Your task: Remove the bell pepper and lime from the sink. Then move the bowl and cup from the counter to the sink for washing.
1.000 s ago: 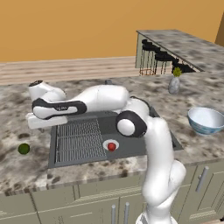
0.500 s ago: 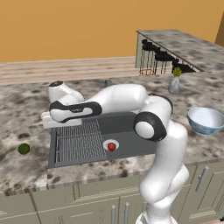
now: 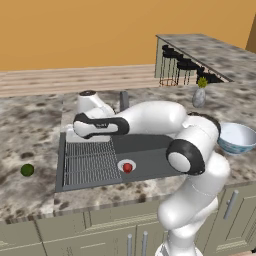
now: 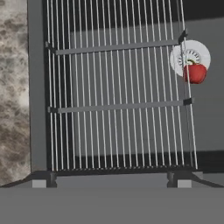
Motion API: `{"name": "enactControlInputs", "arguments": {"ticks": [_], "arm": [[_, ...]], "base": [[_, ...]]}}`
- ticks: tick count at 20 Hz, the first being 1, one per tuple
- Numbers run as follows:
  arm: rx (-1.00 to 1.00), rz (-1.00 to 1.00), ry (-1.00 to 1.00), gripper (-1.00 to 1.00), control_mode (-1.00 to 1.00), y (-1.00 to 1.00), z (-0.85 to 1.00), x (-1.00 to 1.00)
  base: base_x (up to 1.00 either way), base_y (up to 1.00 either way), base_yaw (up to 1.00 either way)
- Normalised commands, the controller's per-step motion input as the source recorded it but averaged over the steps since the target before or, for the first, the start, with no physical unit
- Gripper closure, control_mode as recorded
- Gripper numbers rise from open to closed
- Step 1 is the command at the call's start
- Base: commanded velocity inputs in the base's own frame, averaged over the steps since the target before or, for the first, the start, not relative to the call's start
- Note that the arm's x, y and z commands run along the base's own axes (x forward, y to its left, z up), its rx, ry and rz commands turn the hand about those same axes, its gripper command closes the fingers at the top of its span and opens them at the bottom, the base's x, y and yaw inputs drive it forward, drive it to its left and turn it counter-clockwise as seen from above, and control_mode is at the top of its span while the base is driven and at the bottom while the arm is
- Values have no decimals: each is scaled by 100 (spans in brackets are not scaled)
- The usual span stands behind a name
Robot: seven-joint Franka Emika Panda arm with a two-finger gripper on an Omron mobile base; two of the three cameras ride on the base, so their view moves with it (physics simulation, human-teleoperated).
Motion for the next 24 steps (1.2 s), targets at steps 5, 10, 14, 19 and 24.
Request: {"name": "enactControlInputs", "arguments": {"ticks": [5, 10, 14, 19, 24], "arm": [[3, 0, 0, -100, -100, -45, 13, -5], [0, 0, 0, -100, -100, -42, 11, -8], [0, 0, 0, -100, -100, -42, 8, -8], [0, 0, 0, -100, -100, -45, 6, -7], [0, 0, 0, -100, -100, -47, 1, -7]], "base": [[0, 0, 0], [0, 0, 0], [0, 0, 0], [0, 0, 0], [0, 0, 0]]}}
